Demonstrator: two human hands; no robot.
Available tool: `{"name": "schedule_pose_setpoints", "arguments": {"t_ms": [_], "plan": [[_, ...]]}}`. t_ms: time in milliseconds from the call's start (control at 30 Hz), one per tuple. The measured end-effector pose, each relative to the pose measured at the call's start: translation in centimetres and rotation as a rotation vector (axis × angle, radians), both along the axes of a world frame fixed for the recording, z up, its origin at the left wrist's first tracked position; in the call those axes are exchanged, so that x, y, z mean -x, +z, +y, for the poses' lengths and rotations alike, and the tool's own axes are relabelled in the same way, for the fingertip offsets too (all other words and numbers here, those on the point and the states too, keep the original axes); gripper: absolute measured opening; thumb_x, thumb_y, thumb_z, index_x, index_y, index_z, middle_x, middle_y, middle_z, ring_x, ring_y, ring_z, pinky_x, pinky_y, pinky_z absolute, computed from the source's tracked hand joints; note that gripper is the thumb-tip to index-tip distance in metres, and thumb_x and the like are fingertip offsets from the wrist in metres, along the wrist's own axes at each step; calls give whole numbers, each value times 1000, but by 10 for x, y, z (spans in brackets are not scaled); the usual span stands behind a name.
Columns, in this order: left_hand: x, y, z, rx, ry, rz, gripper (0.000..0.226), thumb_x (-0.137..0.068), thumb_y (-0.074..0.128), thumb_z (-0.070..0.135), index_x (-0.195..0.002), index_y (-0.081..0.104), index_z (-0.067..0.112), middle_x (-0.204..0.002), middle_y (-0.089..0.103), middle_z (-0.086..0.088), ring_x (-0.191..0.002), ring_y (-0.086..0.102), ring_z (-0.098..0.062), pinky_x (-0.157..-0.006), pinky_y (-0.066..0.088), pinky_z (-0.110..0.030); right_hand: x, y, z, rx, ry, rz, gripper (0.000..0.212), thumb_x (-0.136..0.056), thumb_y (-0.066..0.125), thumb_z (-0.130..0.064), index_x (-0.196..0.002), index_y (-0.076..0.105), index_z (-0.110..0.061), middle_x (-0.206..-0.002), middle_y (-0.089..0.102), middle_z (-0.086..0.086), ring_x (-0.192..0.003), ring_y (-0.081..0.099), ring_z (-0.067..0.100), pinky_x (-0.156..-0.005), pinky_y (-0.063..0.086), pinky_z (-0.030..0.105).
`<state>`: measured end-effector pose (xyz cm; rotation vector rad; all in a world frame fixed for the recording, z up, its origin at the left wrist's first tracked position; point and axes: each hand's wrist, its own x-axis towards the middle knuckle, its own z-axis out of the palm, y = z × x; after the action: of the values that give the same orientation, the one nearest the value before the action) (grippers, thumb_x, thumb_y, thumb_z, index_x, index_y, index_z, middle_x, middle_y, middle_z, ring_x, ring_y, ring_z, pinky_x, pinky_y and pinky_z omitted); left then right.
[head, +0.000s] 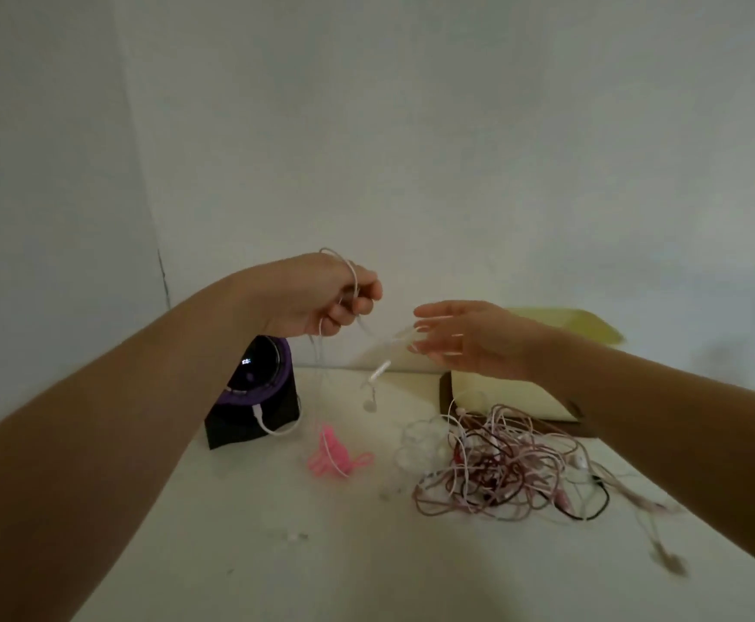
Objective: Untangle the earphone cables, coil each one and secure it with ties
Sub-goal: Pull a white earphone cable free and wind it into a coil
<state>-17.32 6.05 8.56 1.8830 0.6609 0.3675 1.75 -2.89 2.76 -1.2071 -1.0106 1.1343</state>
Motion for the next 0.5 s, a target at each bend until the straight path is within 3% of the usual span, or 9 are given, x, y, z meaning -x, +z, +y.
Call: {"name": "schedule_pose_setpoints", "arguments": {"t_ms": [67,100,200,267,367,500], "plan": [[-2,-1,-1,-108,17,128,28,-100,37,24,-78,52,15,-52,42,8,-39,29,-4,-38,25,-15,-3,-20,2,69,-28,-8,21,-89,54,7,-104,58,-7,-102,58,11,-71,70,18,-56,56,22],[-3,0,-2,-148,25,177,27,-99,37,24,-79,52,15,-52,41,8,-39,28,-5,-39,25,-16,-4,-30,5,102,-28,-125,20,-88,56,5,-104,58,-7,-104,58,12,-75,69,18,-60,57,23],[-7,1,-6,-227,34,296,22,-97,40,21,-83,55,14,-52,40,8,-40,28,-6,-42,24,-17,1,-59,13,206,93,-990,34,-87,65,-12,-121,58,-13,-123,58,6,-104,60,19,-83,50,26],[-12,0,-10,-253,8,367,22,-97,39,22,-86,57,14,-52,40,8,-40,28,-6,-43,25,-18,12,-77,15,290,252,-1321,52,-85,68,-32,-133,50,-24,-137,49,1,-124,48,18,-100,39,29],[-22,-5,-19,-284,-110,454,23,-98,38,21,-91,59,14,-57,42,7,-43,30,-6,-49,27,-19,17,-92,12,422,381,-1568,60,-84,66,-39,-138,44,-25,-142,42,2,-132,37,22,-104,33,36],[-44,-13,-36,-383,-223,652,23,-98,40,20,-87,60,18,-60,43,6,-45,33,-6,-48,28,-17,-7,-92,4,512,391,-1781,42,-86,63,-28,-123,57,-9,-124,57,10,-115,52,28,-92,43,36]]}}
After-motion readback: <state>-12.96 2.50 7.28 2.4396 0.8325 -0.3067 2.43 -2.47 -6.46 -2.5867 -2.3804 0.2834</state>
